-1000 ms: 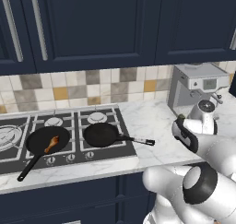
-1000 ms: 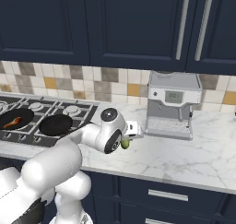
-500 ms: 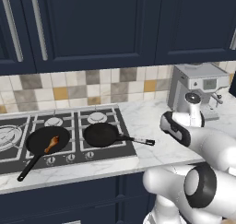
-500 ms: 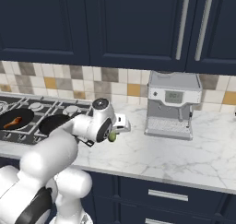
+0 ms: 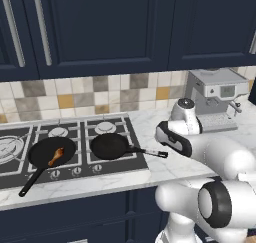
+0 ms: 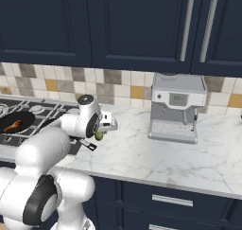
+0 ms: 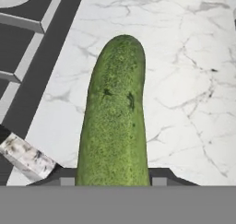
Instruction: Place both pans onto different burners. Then place the cucumber and the chicken drumstick on different pans.
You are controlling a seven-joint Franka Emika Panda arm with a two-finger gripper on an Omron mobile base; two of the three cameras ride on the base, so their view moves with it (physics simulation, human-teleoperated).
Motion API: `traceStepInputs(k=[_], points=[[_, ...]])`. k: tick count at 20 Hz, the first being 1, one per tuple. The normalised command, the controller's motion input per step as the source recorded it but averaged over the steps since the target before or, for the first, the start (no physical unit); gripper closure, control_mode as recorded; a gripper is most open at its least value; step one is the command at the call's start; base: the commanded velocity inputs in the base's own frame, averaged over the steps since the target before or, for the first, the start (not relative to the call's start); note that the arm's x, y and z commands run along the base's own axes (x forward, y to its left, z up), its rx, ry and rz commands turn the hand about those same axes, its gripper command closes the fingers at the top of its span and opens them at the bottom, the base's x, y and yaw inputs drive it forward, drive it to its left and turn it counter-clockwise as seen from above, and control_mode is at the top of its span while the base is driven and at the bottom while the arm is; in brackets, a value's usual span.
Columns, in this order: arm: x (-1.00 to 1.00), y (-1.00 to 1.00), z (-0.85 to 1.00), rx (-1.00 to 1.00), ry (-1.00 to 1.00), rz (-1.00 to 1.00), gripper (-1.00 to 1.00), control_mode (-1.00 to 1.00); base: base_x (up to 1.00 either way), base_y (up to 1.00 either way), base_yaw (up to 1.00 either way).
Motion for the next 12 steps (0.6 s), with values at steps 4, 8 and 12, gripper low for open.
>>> traceStepInputs(k=[4,8,12], points=[[0.15,0.62,0.0,0.05,0.0,0.05,1.0,-1.0,0.0,0.0,0.0],[0.29,0.65,0.0,0.02,0.01,0.04,1.0,-1.0,0.0,0.0,0.0],[0.09,0.69,0.0,0.01,0.0,0.03,1.0,-1.0,0.0,0.0,0.0]])
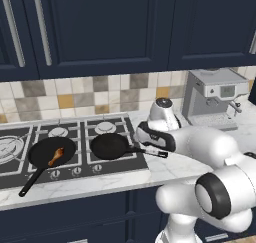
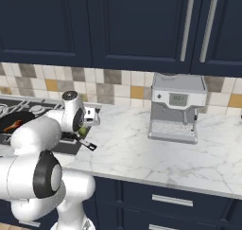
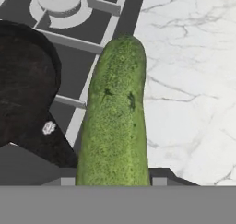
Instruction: Place both pans onto different burners. Then place the cucumber and the chicken drumstick on different pans.
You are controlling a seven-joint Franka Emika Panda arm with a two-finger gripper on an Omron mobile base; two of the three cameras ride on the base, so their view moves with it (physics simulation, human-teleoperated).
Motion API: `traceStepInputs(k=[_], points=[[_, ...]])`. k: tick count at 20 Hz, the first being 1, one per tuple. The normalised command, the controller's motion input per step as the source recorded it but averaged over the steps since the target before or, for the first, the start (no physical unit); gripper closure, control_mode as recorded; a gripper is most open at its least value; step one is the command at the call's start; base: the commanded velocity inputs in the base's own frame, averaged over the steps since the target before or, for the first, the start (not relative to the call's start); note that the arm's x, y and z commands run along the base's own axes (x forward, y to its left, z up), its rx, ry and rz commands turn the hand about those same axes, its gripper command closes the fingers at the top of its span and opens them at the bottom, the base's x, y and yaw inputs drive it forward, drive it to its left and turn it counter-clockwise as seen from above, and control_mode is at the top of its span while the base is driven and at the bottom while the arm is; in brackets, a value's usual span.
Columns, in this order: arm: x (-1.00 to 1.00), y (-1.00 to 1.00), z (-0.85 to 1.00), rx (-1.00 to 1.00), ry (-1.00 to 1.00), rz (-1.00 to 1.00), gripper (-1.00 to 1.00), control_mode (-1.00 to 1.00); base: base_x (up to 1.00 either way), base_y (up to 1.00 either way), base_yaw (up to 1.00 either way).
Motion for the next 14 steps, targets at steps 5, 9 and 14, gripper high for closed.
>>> traceStepInputs(k=[5,9,14], points=[[0.05,0.68,0.0,0.0,0.0,0.01,1.0,-1.0,0.0,0.0,0.0],[0.09,0.62,0.0,0.0,0.0,0.01,1.0,-1.0,0.0,0.0,0.0],[0.19,0.49,0.0,0.0,0.0,0.01,1.0,-1.0,0.0,0.0,0.0]])
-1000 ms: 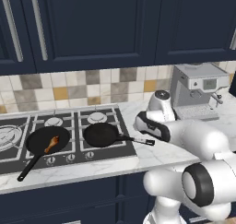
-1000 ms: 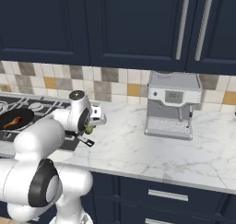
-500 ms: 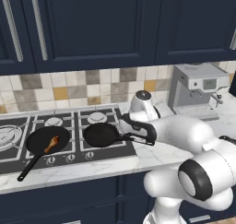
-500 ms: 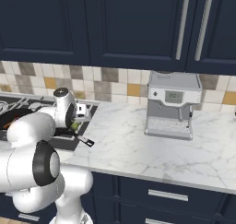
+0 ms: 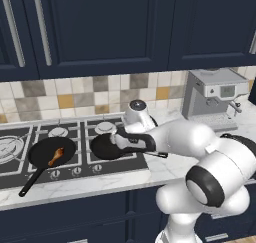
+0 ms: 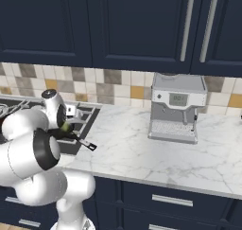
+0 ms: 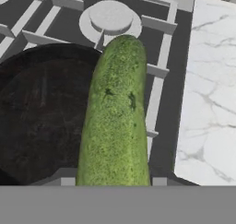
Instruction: Place both pans onto different burners. Then place the cucumber and the chicken drumstick on different pans.
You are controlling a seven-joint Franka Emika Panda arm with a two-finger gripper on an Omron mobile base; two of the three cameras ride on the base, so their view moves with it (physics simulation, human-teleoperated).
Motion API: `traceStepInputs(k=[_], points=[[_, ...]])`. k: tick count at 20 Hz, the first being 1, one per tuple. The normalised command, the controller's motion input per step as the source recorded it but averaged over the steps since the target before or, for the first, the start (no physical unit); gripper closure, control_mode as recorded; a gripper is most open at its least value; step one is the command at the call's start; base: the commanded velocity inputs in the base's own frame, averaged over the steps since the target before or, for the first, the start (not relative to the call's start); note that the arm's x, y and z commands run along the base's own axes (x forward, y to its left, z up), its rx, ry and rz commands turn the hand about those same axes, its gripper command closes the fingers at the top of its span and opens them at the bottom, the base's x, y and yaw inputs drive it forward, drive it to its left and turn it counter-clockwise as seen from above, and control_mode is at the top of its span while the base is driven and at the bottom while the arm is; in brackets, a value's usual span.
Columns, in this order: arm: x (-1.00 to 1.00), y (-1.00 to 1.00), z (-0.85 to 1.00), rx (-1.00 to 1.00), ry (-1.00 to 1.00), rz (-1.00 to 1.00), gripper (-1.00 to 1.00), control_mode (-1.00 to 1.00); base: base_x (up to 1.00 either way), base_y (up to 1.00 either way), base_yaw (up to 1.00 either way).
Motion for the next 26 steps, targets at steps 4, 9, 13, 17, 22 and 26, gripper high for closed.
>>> traceStepInputs(k=[4,9,13,17,22,26], points=[[0.19,0.35,0.0,0.02,0.0,0.0,1.0,-1.0,0.0,0.0,0.0],[0.1,0.35,-0.1,0.01,0.0,0.0,1.0,-1.0,0.0,0.0,0.0],[0.02,0.29,-0.43,0.0,0.0,0.0,1.0,-1.0,0.0,0.0,0.0],[0.02,0.23,-0.41,0.0,0.0,0.0,1.0,-1.0,0.0,0.0,0.0],[0.14,0.2,-0.07,0.0,0.0,0.0,1.0,-1.0,0.0,0.0,0.0],[0.19,0.15,0.0,0.0,0.0,0.0,1.0,-1.0,0.0,0.0,0.0]])
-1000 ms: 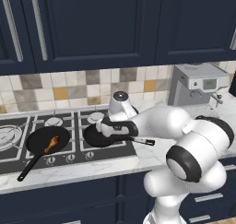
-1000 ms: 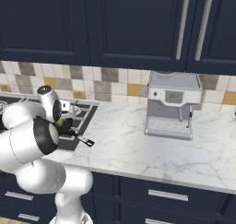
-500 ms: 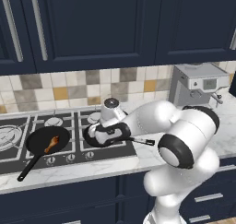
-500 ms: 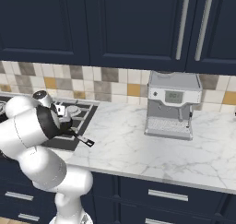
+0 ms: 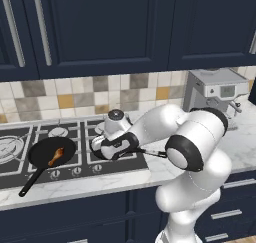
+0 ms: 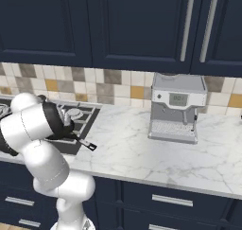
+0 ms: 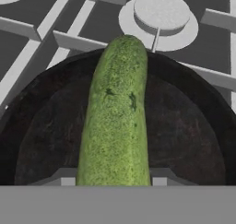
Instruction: Place both pans onto different burners. Then place the cucumber and the chicken drumstick on different pans.
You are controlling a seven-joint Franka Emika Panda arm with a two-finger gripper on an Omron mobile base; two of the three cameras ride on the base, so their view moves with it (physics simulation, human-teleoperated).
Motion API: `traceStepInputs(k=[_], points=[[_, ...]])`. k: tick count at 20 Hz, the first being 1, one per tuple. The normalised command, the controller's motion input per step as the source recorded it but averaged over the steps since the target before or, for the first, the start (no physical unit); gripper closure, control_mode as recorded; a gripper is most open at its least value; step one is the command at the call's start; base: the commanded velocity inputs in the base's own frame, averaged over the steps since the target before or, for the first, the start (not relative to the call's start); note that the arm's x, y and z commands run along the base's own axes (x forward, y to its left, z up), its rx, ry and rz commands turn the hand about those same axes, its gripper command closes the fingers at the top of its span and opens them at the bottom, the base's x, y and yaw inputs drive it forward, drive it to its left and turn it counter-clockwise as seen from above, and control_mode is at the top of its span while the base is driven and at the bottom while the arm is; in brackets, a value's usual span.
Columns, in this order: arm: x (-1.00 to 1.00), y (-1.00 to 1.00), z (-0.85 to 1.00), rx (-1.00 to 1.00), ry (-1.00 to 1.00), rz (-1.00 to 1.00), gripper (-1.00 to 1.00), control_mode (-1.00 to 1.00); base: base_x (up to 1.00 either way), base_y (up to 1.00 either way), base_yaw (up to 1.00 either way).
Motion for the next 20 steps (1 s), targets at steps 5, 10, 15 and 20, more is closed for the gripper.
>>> traceStepInputs(k=[5,10,15,20], points=[[0.22,0.1,-0.06,0.0,0.0,0.0,1.0,-1.0,0.0,0.0,0.0],[0.16,0.04,-0.26,0.0,0.0,0.0,1.0,-1.0,0.0,0.0,0.0],[0.11,0.04,-0.28,0.0,0.0,0.0,1.0,-1.0,0.0,0.0,0.0],[-0.05,0.02,-0.08,0.0,-0.01,0.0,-1.0,-1.0,0.0,0.0,0.0]])
